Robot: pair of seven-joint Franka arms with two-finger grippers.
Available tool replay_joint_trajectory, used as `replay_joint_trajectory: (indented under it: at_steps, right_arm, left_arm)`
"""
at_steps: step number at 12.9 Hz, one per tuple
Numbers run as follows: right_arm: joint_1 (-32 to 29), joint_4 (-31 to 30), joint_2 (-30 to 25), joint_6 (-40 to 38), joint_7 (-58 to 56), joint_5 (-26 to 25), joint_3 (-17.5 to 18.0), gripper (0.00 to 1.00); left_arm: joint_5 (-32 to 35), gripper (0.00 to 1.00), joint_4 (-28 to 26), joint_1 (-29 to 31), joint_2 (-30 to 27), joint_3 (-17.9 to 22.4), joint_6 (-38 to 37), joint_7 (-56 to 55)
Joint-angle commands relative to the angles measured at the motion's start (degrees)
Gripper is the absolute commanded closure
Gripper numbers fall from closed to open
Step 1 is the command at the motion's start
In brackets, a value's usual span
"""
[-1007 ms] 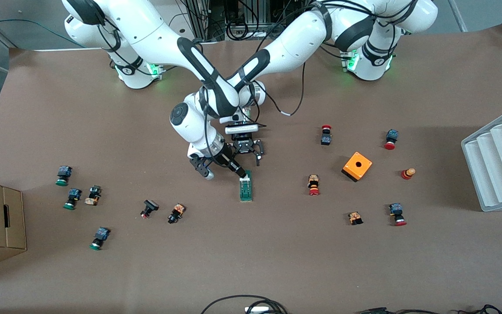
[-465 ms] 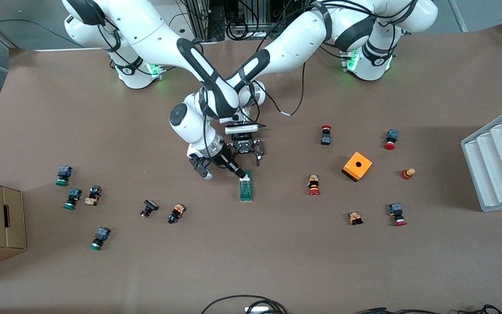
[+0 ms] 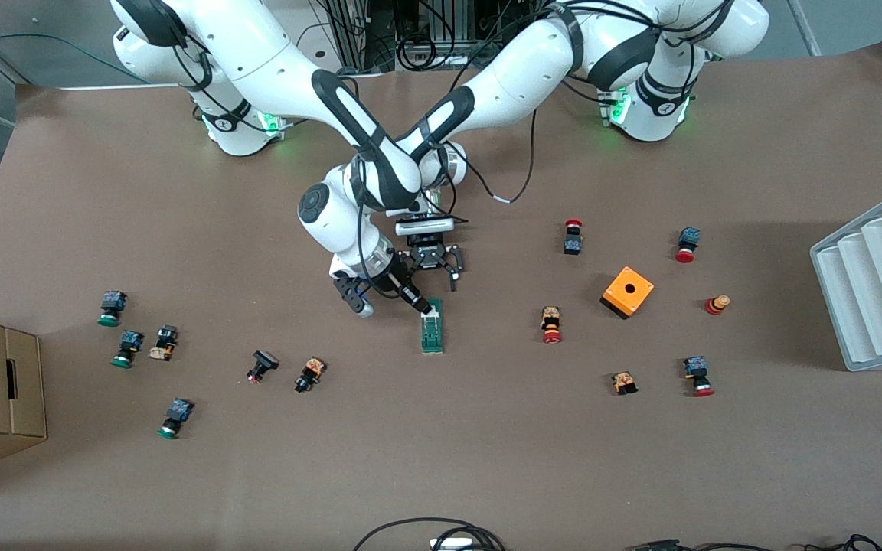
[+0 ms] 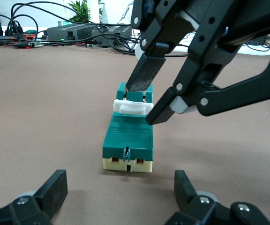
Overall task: Close load switch with both arms
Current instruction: 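Lift the white handle upward off the base with the right gripper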
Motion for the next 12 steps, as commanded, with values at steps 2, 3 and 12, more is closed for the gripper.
replay_joint_trajectory:
  at_steps: [2, 3, 12]
  right_arm:
    - [0.7, 1.5, 1.4, 1.6, -0.6, 2.9, -0.2, 0.64]
    - [0.7, 1.5, 1.4, 1.6, -0.6, 4.0, -0.2, 0.65]
    - [0.7, 2.0, 1.7, 1.6, -0.7, 5.7, -0.1, 0.68]
  left_arm:
    - [0.7, 0.0, 2.6, -0.4, 4.2, -0.2, 2.9, -2.3]
    - [0.7, 0.0, 2.6, -0.4, 4.2, -0.2, 2.9, -2.3]
    - [0.7, 0.0, 2.6, -0.4, 4.2, -0.2, 2.9, -2.3]
